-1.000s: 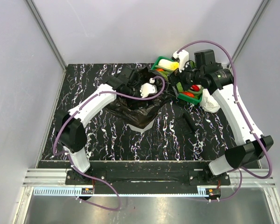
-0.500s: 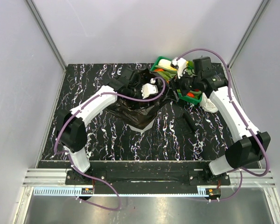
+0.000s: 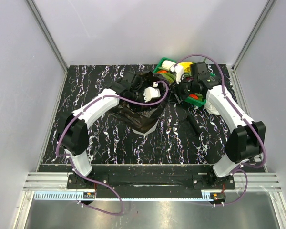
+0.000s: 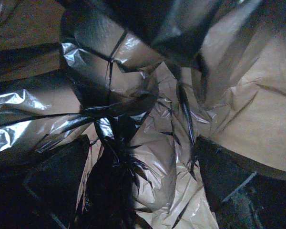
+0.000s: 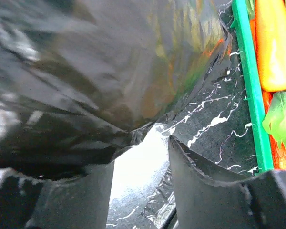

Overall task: Put the trash bags into the trash bin
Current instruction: Place the trash bag in the trash bin.

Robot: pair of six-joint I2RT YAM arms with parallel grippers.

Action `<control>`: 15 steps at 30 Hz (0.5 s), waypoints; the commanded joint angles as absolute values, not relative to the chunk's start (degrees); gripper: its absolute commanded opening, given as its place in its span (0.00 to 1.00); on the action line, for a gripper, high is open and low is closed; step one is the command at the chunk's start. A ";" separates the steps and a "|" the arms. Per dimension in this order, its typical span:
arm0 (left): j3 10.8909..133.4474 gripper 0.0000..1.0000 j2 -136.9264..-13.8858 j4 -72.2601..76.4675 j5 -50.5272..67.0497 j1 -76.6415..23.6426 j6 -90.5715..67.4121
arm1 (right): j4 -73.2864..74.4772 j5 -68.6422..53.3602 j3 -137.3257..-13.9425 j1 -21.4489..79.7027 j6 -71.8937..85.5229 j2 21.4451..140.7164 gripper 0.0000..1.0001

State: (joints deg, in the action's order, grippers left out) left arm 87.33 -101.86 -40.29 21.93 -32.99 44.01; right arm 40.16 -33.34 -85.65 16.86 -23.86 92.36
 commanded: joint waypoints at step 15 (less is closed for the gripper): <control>89.20 0.99 -107.40 -46.74 23.56 -32.78 51.41 | 37.70 -29.62 -80.95 16.70 -27.51 91.14 0.75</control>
State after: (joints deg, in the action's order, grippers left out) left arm 88.75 -103.61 -44.16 22.20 -32.21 48.23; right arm 39.59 -31.20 -81.28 16.86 -26.28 92.75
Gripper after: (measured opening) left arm 0.988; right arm 0.748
